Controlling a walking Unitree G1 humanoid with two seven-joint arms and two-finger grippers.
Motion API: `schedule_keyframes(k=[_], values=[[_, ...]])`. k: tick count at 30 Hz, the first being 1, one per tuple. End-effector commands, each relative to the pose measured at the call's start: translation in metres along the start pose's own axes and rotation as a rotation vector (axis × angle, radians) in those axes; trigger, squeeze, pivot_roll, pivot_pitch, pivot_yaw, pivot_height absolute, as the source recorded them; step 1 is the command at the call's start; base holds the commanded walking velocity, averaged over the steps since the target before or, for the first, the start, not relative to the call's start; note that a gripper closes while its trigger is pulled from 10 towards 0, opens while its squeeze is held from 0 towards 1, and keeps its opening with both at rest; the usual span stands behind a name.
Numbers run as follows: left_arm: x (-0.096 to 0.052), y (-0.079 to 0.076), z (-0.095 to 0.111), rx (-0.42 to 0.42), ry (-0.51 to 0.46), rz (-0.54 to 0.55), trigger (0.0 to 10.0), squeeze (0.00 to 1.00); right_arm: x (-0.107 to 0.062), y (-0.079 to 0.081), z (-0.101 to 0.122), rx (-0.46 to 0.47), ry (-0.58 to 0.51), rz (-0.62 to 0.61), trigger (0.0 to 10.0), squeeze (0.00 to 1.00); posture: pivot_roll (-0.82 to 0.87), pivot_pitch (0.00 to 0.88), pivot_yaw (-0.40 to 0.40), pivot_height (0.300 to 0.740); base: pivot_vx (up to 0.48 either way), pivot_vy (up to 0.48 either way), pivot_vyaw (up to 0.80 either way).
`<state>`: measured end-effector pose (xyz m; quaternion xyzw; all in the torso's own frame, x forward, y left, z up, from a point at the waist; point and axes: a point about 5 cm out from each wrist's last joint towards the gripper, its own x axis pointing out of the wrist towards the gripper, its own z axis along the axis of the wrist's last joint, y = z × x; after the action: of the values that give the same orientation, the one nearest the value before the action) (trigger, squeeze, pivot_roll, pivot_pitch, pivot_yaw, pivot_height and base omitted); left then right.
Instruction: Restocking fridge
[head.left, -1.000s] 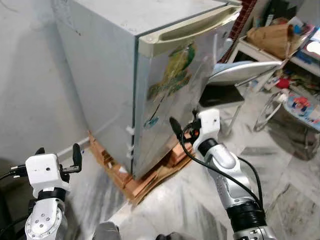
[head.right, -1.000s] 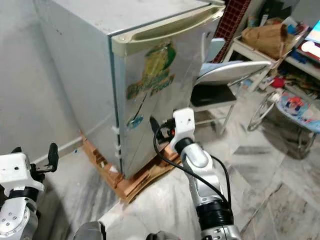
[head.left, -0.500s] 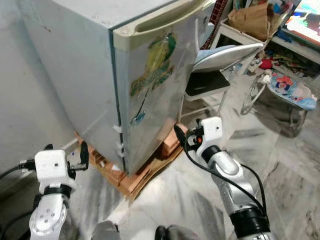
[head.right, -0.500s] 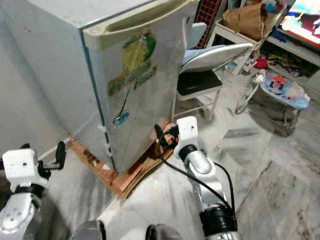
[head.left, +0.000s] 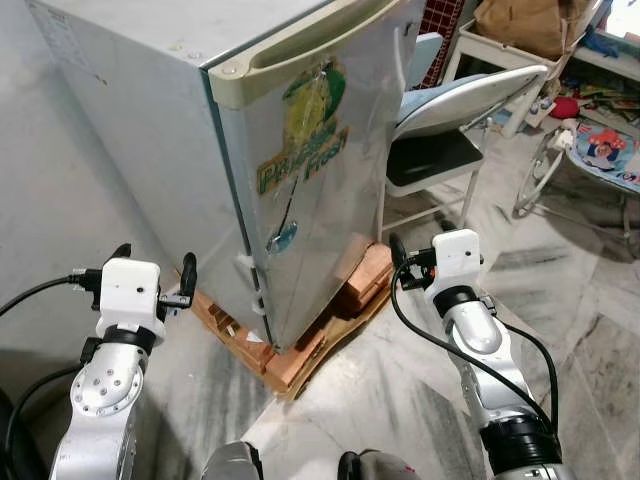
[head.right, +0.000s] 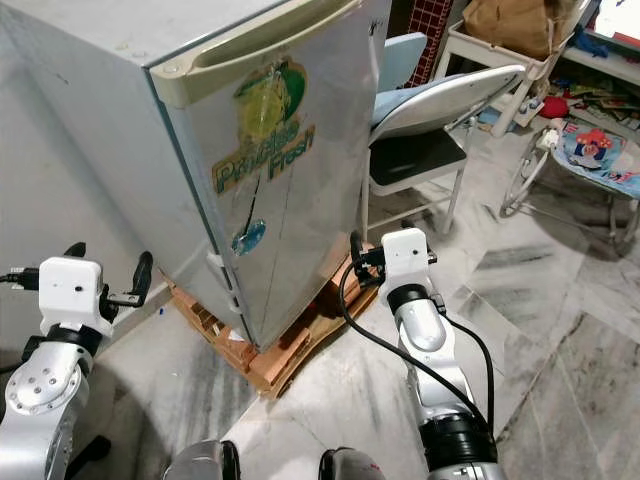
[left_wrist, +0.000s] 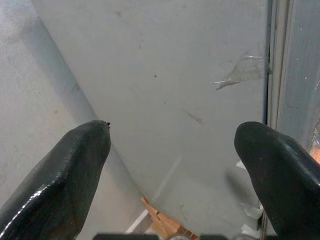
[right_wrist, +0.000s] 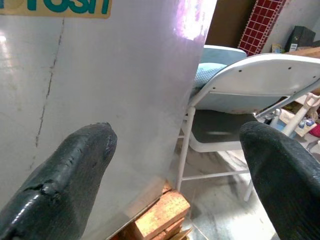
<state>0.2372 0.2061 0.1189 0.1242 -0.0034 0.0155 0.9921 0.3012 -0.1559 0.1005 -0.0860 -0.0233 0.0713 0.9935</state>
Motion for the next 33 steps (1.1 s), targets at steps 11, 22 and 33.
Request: schedule_keyframes(k=[11, 22, 33], values=[[-0.034, 0.010, -0.032, 0.044, 0.102, 0.041, 10.0, 0.00, -0.038, -0.025, -0.016, -0.030, 0.055, -0.058, 10.0, 0.00, 0.06, 0.000, -0.030, 0.740, 0.000, 0.000, 0.00], [-0.043, 0.002, -0.043, 0.057, 0.129, 0.020, 10.0, 0.00, -0.052, -0.027, -0.025, -0.028, 0.094, -0.054, 10.0, 0.00, 0.06, 0.000, -0.003, 0.740, 0.000, 0.000, 0.00], [-0.031, 0.001, -0.046, 0.062, 0.130, -0.010, 10.0, 0.00, -0.043, -0.016, -0.029, 0.003, 0.093, -0.049, 10.0, 0.00, 0.02, 0.000, 0.068, 0.740, 0.000, 0.000, -0.44]])
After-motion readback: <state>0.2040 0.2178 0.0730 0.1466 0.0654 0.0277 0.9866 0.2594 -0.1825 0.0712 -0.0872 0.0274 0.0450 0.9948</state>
